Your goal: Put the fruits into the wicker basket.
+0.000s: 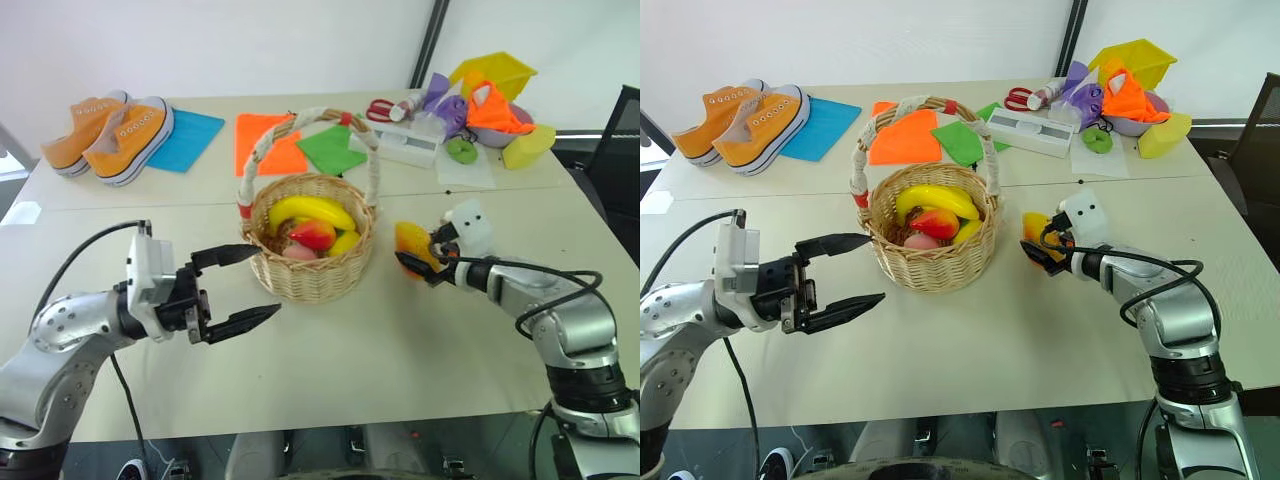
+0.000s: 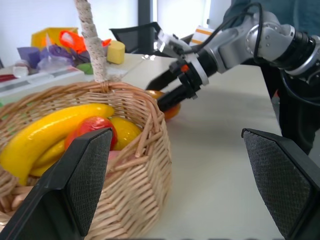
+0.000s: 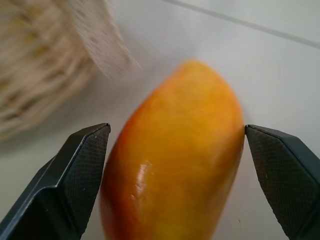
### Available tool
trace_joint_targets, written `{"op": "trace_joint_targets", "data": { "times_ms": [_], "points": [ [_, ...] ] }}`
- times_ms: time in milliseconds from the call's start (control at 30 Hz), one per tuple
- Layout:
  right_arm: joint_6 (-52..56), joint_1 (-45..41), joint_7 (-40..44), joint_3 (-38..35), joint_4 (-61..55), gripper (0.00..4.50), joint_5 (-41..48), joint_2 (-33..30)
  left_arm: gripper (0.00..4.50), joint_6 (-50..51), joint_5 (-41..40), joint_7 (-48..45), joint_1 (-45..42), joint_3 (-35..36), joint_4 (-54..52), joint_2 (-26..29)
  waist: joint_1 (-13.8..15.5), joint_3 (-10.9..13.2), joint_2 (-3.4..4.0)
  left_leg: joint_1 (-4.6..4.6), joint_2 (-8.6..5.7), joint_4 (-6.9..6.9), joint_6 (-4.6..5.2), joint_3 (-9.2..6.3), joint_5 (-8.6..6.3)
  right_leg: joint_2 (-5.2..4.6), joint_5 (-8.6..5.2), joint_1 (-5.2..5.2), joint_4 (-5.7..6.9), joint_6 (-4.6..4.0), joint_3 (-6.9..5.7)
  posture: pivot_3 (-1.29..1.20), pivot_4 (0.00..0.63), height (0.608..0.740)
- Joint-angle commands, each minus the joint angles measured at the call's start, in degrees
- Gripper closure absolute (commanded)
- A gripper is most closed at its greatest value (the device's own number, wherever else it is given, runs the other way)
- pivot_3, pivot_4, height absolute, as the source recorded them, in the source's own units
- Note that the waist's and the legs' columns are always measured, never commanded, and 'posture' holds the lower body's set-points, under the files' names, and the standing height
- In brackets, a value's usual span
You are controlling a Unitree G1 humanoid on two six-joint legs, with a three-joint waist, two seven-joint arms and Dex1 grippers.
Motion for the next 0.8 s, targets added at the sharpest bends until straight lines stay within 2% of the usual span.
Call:
{"op": "trace_joint_targets", "data": {
  "times_ms": [33,67,100,133,200,233,367,500,633,800],
  "points": [
    [-0.7,-0.1,0.2,0.8,0.7,0.0,-1.4,0.1,0.08,-1.4,0.6,0.0,0.0,-0.1,-1.0,-0.4,0.0,0.0,0.0,0.0,0.0,0.0,0.0,0.0,0.0,0.0,0.0,0.0,0.0,0.0,0.0,0.0,0.15,0.74],
    [-1.3,0.2,0.6,1.1,1.1,0.0,-1.7,0.0,0.08,-1.5,0.8,0.1,-0.2,-0.3,-0.9,-0.5,0.0,0.0,0.0,0.0,0.0,0.0,0.0,0.0,0.0,0.0,0.0,0.0,0.0,0.0,0.0,0.0,0.15,0.74],
    [-1.5,0.4,0.9,1.0,1.3,0.55,-1.6,0.1,0.0,-1.6,1.0,0.3,-0.4,-0.4,-0.8,-0.6,0.0,0.0,0.0,0.0,0.0,0.0,0.0,0.0,0.0,0.01,0.0,0.0,0.0,0.0,0.0,0.0,0.15,0.74],
    [-1.7,0.2,0.8,0.8,1.4,0.84,-1.7,0.2,0.0,-1.6,1.0,0.5,-0.6,-0.5,-0.7,-0.8,0.0,0.0,0.0,0.0,0.0,0.0,0.0,0.0,0.0,0.01,0.0,0.0,0.0,0.01,0.0,0.0,0.15,0.74],
    [-2.6,-0.4,1.3,0.2,1.3,1.72,-1.8,-0.3,0.0,-1.8,1.4,0.7,-0.7,-0.6,-0.5,-1.2,0.0,0.0,0.0,0.0,0.0,0.0,0.0,0.0,0.0,0.02,0.03,0.0,0.0,0.05,0.0,0.0,0.15,0.74],
    [-2.6,-0.8,2.5,-0.7,0.8,1.91,-0.7,-0.6,0.0,-1.9,1.5,0.9,-0.7,-0.6,-0.4,-1.4,0.0,0.0,0.0,0.0,0.0,0.0,0.0,0.0,0.0,0.02,0.05,0.0,0.0,0.09,0.0,0.0,0.15,0.74],
    [-5.4,0.0,14.0,-5.4,-3.5,1.91,6.3,-5.4,0.0,-3.0,2.2,1.0,-0.6,-0.3,0.7,-2.1,0.1,0.0,0.02,-0.01,0.0,0.0,0.01,0.0,0.0,0.04,0.08,-0.01,0.0,0.15,0.0,0.0,0.15,0.74],
    [-2.5,2.0,26.6,-12.3,-7.7,1.91,16.7,-13.5,0.0,-4.2,2.7,0.9,-0.8,0.1,2.4,-2.6,0.3,0.0,-0.01,-0.03,-0.01,-0.01,0.04,-0.01,-0.02,0.03,0.08,0.01,-0.06,0.18,-0.02,0.0,0.15,0.74],
    [1.7,0.3,29.6,-15.2,-13.1,1.91,26.1,-16.6,0.0,-4.7,1.7,1.3,0.9,2.6,3.1,-2.6,-0.3,0.1,-0.03,0.0,0.05,-0.01,0.04,-0.01,-0.03,0.04,0.08,0.02,-0.07,0.17,-0.02,0.0,0.15,0.74],
    [3.3,-2.9,26.2,-12.2,-17.0,1.91,31.4,-13.8,0.0,-5.1,1.2,2.1,2.6,4.6,2.6,-3.0,-0.4,0.1,-0.04,0.06,0.15,-0.06,0.03,-0.01,-0.03,0.11,0.06,0.03,-0.06,0.14,-0.02,0.0,0.15,0.74]
  ]
}}
